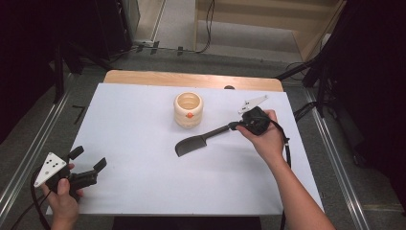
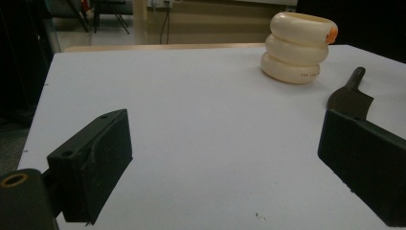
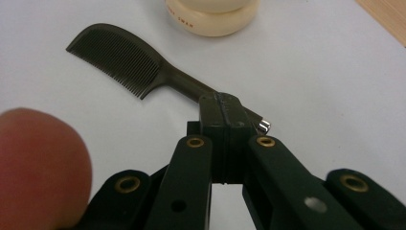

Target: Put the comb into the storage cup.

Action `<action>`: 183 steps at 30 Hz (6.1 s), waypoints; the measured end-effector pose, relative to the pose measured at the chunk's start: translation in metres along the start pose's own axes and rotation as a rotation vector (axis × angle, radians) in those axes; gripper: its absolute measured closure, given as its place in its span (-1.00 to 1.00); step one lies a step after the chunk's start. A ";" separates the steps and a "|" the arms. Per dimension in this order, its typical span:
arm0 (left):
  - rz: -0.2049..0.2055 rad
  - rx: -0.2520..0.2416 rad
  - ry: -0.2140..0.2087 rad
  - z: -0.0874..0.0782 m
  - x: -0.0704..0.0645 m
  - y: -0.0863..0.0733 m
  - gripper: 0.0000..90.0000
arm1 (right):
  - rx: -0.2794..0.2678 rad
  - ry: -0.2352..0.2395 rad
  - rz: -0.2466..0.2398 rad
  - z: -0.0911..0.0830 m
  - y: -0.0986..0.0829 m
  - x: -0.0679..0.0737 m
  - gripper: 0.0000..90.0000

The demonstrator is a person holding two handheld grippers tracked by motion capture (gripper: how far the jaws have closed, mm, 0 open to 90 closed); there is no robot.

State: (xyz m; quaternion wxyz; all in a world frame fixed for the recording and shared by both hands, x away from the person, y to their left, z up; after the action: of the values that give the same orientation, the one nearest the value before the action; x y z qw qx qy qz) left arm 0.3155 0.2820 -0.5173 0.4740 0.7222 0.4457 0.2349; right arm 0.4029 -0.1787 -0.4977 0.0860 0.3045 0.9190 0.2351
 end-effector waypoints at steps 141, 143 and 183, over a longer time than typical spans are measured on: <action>0.008 0.007 -0.010 0.002 -0.001 0.000 -0.90 | 0.208 0.138 -0.403 0.064 0.037 0.025 0.58; 0.008 0.008 -0.009 0.002 -0.001 0.000 -0.90 | 0.181 0.136 -0.387 0.061 0.038 0.026 0.58; 0.034 -0.001 0.030 -0.002 -0.004 0.003 -0.90 | -0.288 0.154 -0.145 0.032 0.026 0.029 0.58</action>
State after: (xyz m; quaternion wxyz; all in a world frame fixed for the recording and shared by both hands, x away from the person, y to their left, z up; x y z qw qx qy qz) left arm 0.3136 0.2789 -0.5134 0.4637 0.7258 0.4401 0.2541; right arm 0.4027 -0.1308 -0.5140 0.0749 0.2028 0.8992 0.3803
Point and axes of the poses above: each handheld gripper's, and its own axes: z roughly forward along the jaws, y roughly out of its top, x roughly to its left, the point moved 9 cm from there along z, roughly forward along the jaws, and after that the axes turned 10 degrees about x, right-handed, at the moved point
